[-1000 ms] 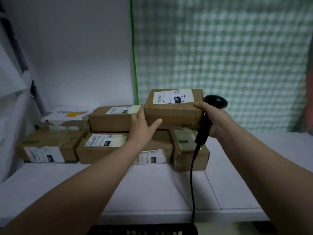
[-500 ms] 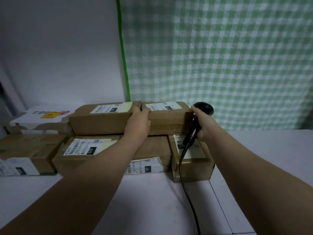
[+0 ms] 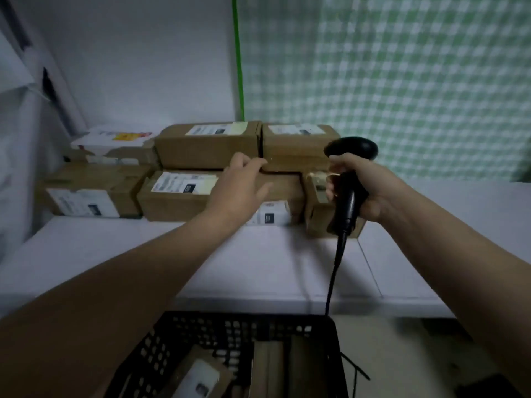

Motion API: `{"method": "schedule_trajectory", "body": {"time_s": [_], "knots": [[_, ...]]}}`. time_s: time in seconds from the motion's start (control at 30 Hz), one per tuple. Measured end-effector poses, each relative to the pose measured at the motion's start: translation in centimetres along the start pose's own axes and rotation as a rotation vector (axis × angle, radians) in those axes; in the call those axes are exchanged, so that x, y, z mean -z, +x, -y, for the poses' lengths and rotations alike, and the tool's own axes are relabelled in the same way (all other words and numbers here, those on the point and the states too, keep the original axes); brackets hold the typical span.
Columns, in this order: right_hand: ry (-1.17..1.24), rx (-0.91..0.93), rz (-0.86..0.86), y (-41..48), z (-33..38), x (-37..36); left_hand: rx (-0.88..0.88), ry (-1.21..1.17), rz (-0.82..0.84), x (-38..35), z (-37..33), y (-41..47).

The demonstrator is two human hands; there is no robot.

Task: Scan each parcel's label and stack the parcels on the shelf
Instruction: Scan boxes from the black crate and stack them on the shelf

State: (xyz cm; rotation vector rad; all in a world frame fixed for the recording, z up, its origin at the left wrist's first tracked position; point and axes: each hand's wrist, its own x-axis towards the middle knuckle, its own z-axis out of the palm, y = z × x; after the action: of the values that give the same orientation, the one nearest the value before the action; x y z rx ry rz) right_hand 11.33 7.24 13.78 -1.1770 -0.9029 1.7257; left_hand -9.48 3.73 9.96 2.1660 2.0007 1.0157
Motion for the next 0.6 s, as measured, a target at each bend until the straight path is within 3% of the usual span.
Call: {"method": "schedule_trajectory", "body": {"time_s": [0.33, 0.5, 0.6], "knots": [[-0.369, -0.144, 0.234, -12.5, -17.1, -0.1, 0.003, -0.037, 0.11, -3.7, 4.7, -22.3], [-0.62, -0.215, 0.131, -12.5, -23.1, 3.3, 0.099, -0.059, 0.26, -8.2, 5.6, -29.4], [-0.683, -0.264, 0.007, -11.6, -25.6, 5.8, 0.11, -0.065, 0.444, -11.2, 4.6, -31.4]]}}
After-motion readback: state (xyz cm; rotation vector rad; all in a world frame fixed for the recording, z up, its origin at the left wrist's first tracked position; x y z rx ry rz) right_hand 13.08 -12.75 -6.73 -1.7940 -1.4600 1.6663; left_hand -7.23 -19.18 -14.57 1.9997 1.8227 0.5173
